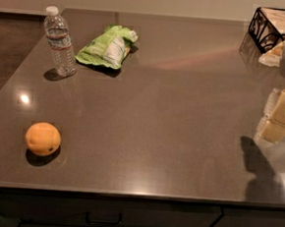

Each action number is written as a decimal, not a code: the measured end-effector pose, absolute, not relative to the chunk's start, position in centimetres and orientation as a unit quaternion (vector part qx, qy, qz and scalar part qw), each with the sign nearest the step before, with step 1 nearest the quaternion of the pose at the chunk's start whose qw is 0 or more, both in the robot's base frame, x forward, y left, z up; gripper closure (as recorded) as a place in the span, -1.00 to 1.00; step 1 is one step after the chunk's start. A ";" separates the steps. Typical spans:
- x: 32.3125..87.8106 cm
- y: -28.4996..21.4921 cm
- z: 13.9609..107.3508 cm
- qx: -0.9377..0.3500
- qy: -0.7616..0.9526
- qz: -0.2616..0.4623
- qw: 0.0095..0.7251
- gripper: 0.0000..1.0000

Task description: Pick orange

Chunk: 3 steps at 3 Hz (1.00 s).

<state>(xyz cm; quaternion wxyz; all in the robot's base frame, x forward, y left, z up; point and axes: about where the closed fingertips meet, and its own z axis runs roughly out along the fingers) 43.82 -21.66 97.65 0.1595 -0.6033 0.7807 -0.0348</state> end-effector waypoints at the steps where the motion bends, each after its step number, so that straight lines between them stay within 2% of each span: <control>1: 43.8 -21.7 97.7 -0.603 0.781 -0.035 0.160 -1.00; 2: 45.2 -19.6 98.0 -0.606 0.776 -0.028 0.171 -1.00; 3: 47.3 -15.2 97.8 -0.618 0.762 0.002 0.195 -1.00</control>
Offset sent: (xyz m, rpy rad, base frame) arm 0.0323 0.0492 0.0038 0.0574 -0.0018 0.0330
